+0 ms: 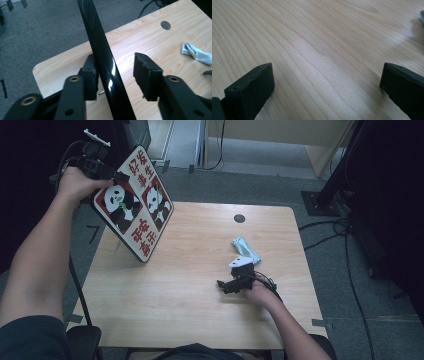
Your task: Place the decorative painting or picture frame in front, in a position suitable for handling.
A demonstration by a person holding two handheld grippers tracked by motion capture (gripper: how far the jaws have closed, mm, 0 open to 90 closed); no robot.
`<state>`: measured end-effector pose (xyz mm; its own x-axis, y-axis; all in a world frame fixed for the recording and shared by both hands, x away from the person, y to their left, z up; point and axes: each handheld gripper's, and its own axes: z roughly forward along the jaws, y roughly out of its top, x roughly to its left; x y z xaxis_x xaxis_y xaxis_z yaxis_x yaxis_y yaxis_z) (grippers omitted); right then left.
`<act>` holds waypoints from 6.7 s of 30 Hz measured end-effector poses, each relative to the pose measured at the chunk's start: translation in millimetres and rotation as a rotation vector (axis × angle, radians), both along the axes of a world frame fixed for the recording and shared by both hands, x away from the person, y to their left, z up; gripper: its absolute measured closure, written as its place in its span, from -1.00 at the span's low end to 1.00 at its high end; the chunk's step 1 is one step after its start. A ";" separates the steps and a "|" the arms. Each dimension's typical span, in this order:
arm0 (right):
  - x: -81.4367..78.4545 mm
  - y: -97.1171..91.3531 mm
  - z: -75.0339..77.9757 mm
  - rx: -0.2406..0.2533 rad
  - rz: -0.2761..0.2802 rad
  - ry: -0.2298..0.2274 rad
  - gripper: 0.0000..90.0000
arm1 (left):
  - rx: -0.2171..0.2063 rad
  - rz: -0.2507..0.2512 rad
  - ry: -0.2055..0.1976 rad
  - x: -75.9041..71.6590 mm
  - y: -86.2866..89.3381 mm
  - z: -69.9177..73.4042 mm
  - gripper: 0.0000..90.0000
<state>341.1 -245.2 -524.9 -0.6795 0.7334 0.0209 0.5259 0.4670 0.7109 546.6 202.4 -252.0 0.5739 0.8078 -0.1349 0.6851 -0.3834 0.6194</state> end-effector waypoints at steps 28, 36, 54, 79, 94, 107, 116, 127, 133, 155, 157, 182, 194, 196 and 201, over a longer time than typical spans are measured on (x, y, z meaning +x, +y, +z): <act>1.2 -0.8 0.1 0.000 0.011 0.003 -1.00 | 0.119 -0.085 0.132 0.3 -25.3 13.1 0.73; 1.2 -0.9 0.2 -0.001 0.012 0.004 -1.00 | 0.081 -0.149 0.112 -16.8 -32.4 24.8 0.75; 0.7 -1.7 0.2 0.000 0.012 0.004 -1.00 | 0.079 -0.257 0.062 -72.7 -70.9 43.9 0.76; 3.2 -0.8 0.3 0.000 0.016 0.005 -1.00 | 0.031 -0.409 0.122 -124.1 -127.0 26.4 0.75; 3.7 -1.7 0.4 0.011 0.022 0.008 -1.00 | 0.018 -0.370 0.155 -122.8 -130.2 19.3 0.75; 2.4 1.4 0.3 -0.001 -0.007 0.004 -1.00 | 0.031 -0.306 0.134 -120.9 -115.5 15.0 0.72; 2.0 4.3 0.9 -0.005 -0.032 0.011 -1.00 | 0.000 -0.320 0.123 -120.7 -111.8 14.9 0.47; 5.1 -1.9 16.8 0.052 -0.045 0.000 -0.79 | -0.030 -0.309 0.046 -123.2 -100.7 19.1 0.27; 9.3 -13.9 28.9 0.078 -0.050 -0.016 -0.66 | -0.035 -0.309 0.012 -131.4 -90.2 23.1 0.10; 48.0 -53.4 51.9 0.109 -0.109 -0.004 -0.54 | -0.071 -0.273 -0.062 -171.6 -49.7 8.2 -0.08; 53.8 -57.7 51.8 0.117 -0.136 -0.016 -0.49 | -0.077 -0.267 -0.066 -175.3 -46.2 6.6 -0.09; 91.8 -69.1 17.8 -0.002 -0.194 0.048 0.05 | -0.130 -0.174 -0.077 -223.8 -7.8 -44.0 -0.02; 89.9 -70.0 13.3 -0.004 -0.219 0.005 0.34 | -0.155 -0.178 -0.066 -237.7 -16.6 -81.8 -0.01; 90.3 -69.7 13.8 -0.006 -0.218 0.008 0.44 | -0.152 -0.174 -0.069 -239.3 -18.3 -85.8 0.00; 91.7 -72.0 16.1 -0.015 -0.217 0.026 0.67 | -0.172 -0.166 -0.079 -239.7 -18.9 -95.7 0.05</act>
